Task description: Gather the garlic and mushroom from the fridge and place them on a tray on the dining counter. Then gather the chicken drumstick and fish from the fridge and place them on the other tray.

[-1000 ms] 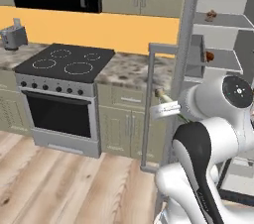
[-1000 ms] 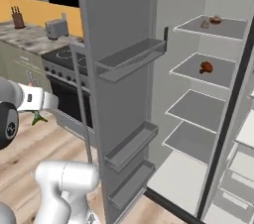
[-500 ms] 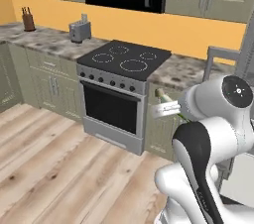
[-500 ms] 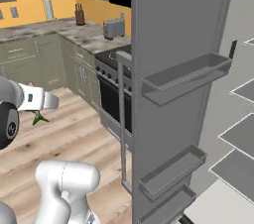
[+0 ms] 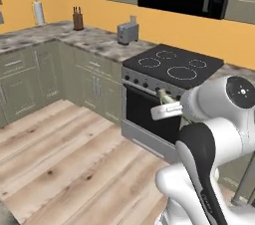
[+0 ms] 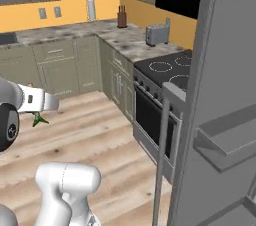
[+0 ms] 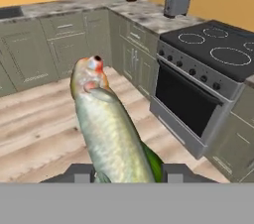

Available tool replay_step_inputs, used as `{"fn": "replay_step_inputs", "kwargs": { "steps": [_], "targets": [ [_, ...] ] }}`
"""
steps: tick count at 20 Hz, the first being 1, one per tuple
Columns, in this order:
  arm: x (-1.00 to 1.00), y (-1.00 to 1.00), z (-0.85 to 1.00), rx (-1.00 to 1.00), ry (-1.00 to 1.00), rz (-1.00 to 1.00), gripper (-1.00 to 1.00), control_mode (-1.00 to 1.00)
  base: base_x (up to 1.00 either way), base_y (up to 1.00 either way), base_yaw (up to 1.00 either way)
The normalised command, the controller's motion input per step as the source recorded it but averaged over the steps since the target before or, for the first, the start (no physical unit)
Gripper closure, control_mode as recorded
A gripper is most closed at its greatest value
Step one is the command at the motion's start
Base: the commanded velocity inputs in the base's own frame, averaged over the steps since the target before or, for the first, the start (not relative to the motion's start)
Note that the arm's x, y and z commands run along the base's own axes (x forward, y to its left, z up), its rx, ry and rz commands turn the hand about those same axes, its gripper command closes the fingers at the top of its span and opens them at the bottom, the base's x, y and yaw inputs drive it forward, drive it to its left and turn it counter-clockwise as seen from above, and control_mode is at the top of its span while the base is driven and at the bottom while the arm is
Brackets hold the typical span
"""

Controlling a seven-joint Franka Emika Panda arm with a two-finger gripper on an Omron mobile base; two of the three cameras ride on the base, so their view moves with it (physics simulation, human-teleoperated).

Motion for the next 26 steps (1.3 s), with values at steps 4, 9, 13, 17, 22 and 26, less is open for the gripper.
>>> {"fn": "replay_step_inputs", "kwargs": {
  "steps": [4,9,13,17,22,26],
  "targets": [
    [0.00,0.00,0.00,0.00,0.00,0.00,1.00,1.00,0.99,0.36,0.21],
    [0.00,0.00,0.00,0.00,0.00,0.00,1.00,1.00,0.94,0.33,0.19],
    [0.00,0.00,0.00,0.00,0.00,0.00,1.00,1.00,0.92,0.28,0.25],
    [0.00,0.00,0.00,0.00,0.00,0.00,1.00,1.00,0.87,0.32,0.37],
    [0.00,0.00,0.00,0.00,0.00,0.00,1.00,1.00,0.68,0.29,0.46],
    [0.00,0.00,0.00,0.00,0.00,0.00,1.00,1.00,0.52,0.26,0.52]
  ]
}}
